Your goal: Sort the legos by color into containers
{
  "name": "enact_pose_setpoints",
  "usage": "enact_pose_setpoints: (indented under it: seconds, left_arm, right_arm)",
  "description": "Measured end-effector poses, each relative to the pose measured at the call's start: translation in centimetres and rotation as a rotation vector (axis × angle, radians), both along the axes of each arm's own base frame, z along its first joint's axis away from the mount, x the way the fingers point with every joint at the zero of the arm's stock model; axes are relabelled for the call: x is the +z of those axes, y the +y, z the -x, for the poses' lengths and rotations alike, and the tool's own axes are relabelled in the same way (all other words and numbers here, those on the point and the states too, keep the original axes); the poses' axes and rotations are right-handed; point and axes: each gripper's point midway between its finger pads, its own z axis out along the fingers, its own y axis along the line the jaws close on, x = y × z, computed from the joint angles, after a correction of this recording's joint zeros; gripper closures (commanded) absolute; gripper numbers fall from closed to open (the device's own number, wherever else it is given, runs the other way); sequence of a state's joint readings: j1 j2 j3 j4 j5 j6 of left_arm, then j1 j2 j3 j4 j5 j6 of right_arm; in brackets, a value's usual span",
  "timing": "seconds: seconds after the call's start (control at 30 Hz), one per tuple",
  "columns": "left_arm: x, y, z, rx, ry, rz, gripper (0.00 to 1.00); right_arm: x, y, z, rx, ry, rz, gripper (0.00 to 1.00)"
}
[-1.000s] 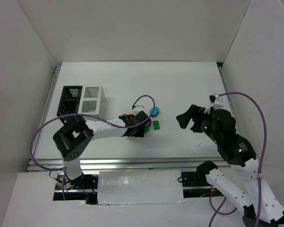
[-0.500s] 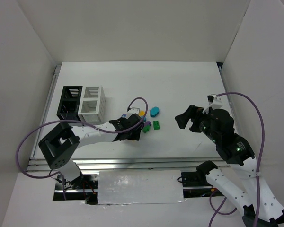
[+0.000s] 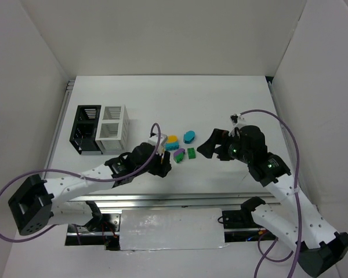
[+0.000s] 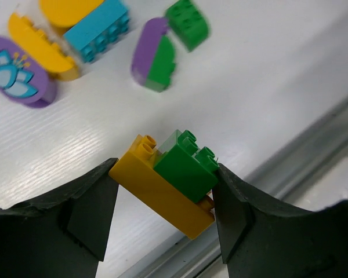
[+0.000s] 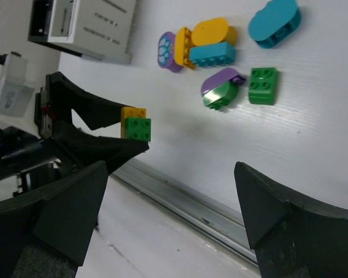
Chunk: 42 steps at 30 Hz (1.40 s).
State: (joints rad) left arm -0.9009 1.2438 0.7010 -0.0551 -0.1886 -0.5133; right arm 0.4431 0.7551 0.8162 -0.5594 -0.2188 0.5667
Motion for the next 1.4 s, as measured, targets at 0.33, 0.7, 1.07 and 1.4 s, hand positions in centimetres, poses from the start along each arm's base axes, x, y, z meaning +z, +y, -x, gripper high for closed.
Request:
enact_pose_setpoints:
  seconds: [0.33,0.7,1.07,1.4]
  left_arm:
    - [6.3,-2.3,3.6,-0.284,-0.184,0.220,1.00]
    - [7.3,-3.8,5.7,-0.453,-0.233,0.243,1.00]
    - [7.5,-3.8,5.8,-0.465,-0.257,0.234,1.00]
    - [7.3,-3.2,5.8,-0.455,-0.259,0.208,0.99]
  right_arm:
    - [-0.7,5.5,0.5,0.124,0.138,-0.170,0.09]
    - [-2.0,10.7,3.9,0.276,0.238,-0.184,0.17]
    - [-2.8,12.6,5.3,0.321,0.269,-0.174,0.39]
    - [-4.0,13.6,5.2,0.314,0.307,-0.168,1.00]
